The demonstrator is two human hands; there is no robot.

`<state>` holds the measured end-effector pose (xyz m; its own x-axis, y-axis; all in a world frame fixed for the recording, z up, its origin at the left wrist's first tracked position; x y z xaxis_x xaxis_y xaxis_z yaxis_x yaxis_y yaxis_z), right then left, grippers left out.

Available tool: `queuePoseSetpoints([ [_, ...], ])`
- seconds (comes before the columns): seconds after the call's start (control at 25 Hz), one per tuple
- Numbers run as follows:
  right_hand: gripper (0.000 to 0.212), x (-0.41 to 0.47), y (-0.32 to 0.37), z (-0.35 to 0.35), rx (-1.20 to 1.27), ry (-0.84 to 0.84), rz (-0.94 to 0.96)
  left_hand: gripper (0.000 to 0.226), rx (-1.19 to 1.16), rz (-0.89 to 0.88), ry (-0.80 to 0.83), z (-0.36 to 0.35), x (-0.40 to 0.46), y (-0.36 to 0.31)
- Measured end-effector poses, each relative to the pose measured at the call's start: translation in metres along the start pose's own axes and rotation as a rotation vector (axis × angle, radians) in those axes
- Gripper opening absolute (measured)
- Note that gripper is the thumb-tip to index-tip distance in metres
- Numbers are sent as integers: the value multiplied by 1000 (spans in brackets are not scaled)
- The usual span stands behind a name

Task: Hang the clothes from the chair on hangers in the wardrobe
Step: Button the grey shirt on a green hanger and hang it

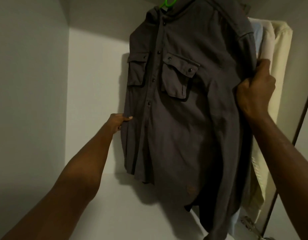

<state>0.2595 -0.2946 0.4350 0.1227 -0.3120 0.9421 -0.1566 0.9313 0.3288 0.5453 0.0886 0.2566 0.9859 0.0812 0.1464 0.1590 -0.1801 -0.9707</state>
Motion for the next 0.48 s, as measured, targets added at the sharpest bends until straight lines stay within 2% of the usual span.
queuePoseSetpoints([
  [0.04,36,1,-3,-2,0,9,-13,28,35,-91,-110,5,8,3],
  [0.12,36,-3,-5,-9,-2,-1,-24,19,91,-190,-248,9,20,12],
  [0.24,35,-21,-7,-23,-29,-39,-23,20,208,-191,-327,-1,29,21],
  [0.32,34,-34,-10,-32,-25,-59,-48,18,152,-190,-357,-14,16,22],
  [0.36,34,-38,-11,-34,-19,-67,-51,19,89,-190,-341,-21,10,25],
  [0.48,35,-47,-12,-43,5,-68,-29,56,-62,-183,-329,-27,-14,30],
])
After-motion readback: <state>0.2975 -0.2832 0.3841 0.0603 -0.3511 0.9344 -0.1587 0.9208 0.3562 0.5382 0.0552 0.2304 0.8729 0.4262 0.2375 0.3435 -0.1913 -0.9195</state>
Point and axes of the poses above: each hand's wrist, its own x-axis towards the middle knuckle, its own z-axis out of the back of the hand, y = z × x, the point moved 3 cm from there along x, towards the middle knuckle, and after that the axes turned 12 degrees about -x, right-handed, at the moved point
